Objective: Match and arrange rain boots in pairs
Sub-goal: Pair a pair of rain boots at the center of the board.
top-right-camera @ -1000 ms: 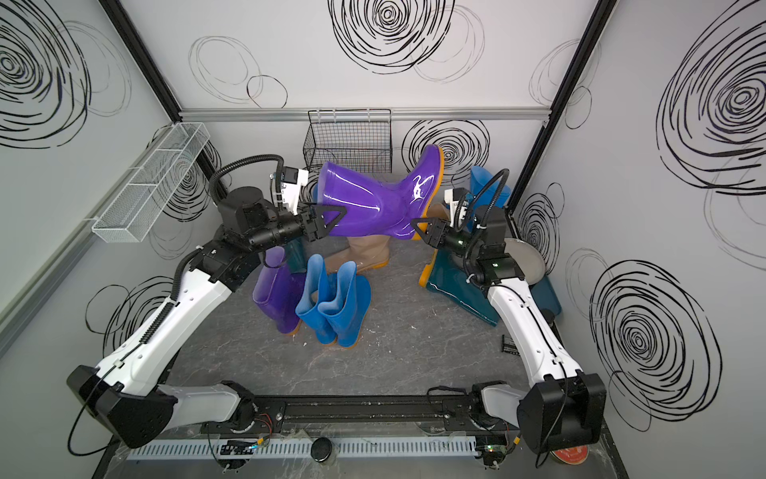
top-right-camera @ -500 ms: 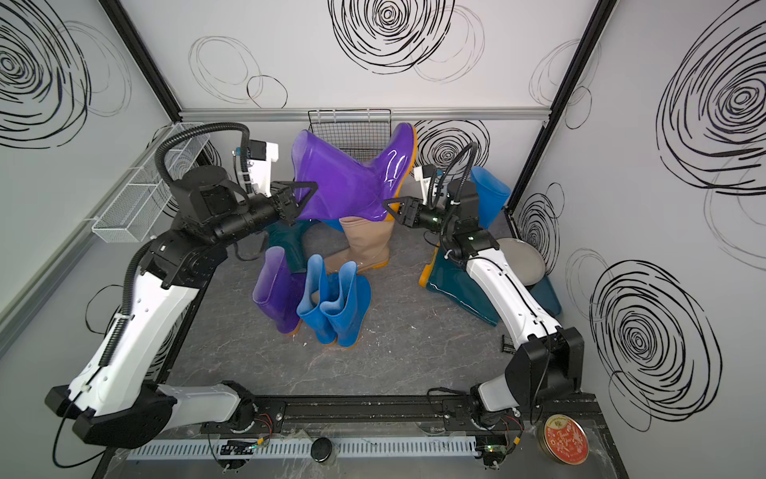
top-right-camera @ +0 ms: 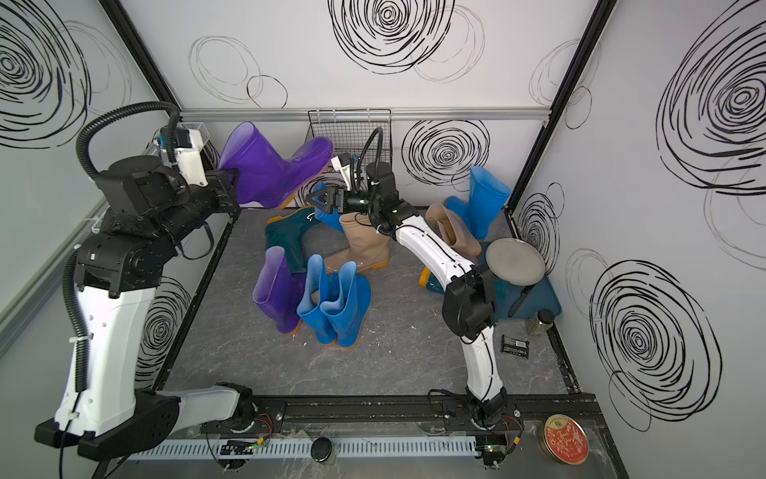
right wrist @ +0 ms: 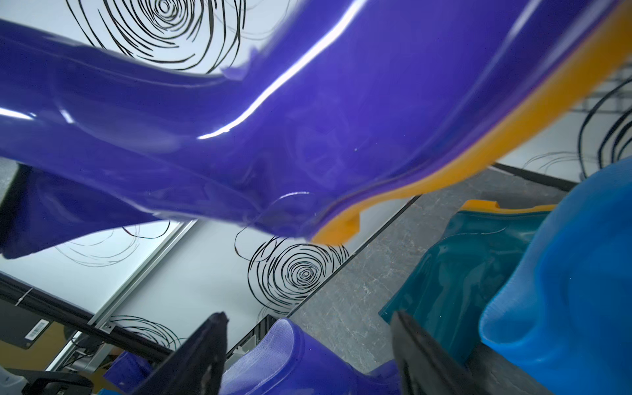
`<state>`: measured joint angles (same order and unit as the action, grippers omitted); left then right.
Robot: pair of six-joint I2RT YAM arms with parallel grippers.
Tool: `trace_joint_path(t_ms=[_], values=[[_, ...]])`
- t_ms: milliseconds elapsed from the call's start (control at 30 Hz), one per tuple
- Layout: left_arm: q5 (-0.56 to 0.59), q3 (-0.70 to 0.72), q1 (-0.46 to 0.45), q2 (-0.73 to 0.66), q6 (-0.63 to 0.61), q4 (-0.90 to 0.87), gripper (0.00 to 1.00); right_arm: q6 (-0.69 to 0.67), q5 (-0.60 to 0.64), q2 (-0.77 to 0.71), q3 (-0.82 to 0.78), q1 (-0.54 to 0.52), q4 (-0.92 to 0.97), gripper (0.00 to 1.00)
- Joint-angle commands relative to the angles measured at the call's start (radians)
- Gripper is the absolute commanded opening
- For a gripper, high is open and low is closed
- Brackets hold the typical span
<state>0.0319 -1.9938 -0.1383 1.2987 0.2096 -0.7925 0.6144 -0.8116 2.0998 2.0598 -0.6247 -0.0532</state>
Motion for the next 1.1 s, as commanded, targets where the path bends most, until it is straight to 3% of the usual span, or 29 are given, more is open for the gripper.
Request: trace_joint_path(t_ms=[0,167,500,633,800,1067], values=[[0.01,-0.086,0.068,-0.005,-0.028,0.151,0.0,0.015,-0.036,0.01,0.061,-0.022,0.028,0.83],[0.062,-0.022,0.115,-0.002,-0.053,0.124,0.0,-0.004,-0.042,-0.034,-0.018,-0.024,0.052,0.85],[0.137,0.321,0.267,-0.122,-0.018,0.134,0.0,-0.083,-0.029,-0.292,-0.351,0.005,0.06,0.86],[0.127,0.36,0.292,-0.137,0.024,0.138,0.0,-0.114,-0.026,-0.363,-0.445,0.016,0.079,0.87],[0.197,0.379,0.322,-0.136,0.065,0.093,0.0,-0.111,-0.022,-0.413,-0.534,0.039,0.083,0.86],[0.207,0.542,0.333,-0.222,0.112,0.058,0.0,-0.128,-0.026,-0.466,-0.59,0.064,0.103,0.87]])
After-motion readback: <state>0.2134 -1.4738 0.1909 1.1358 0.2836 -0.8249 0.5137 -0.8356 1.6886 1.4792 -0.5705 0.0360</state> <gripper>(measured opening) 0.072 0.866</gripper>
